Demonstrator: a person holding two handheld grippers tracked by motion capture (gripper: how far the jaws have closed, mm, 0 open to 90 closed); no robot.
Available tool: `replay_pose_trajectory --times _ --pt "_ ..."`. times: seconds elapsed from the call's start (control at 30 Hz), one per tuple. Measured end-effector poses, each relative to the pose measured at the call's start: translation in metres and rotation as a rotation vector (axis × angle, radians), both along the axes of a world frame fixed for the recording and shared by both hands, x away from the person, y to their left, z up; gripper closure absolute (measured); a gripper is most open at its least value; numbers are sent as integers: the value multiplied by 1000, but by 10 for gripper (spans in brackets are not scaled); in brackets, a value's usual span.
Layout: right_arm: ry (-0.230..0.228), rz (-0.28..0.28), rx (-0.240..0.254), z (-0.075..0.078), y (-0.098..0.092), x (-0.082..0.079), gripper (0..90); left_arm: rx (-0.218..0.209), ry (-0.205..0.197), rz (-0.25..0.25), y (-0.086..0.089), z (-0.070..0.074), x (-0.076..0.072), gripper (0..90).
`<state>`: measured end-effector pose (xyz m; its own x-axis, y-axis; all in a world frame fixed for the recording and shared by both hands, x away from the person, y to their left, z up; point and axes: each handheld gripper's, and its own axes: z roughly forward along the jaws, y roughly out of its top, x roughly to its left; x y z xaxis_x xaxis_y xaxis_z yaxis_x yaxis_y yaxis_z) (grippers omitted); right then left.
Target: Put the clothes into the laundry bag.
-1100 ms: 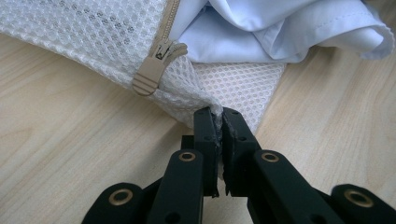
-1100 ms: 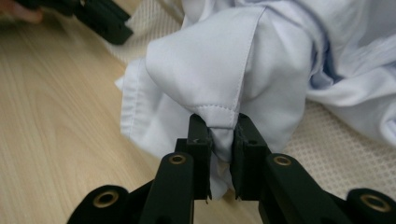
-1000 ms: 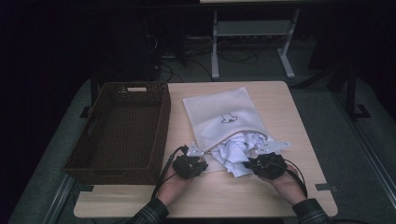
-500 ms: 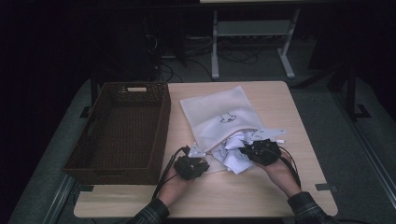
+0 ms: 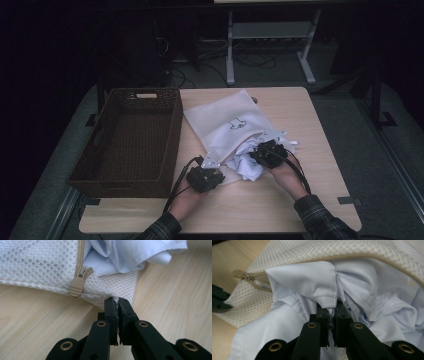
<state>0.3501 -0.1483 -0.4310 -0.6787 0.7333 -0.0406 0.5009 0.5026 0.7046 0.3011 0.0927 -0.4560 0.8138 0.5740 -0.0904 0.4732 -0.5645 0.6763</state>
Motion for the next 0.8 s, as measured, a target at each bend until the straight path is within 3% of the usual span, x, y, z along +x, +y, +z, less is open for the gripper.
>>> replay_pose_trajectory --times 0.2,0.6,0.8 --pt "-17 -42 25 3 1 14 841 9 4 -7 -1 -1 -1 871" --pt "6 -102 84 -4 1 41 833 13 11 -11 -1 -2 -1 869" --pt "21 -73 84 -3 -5 39 714 12 8 -9 -1 -2 -1 867"
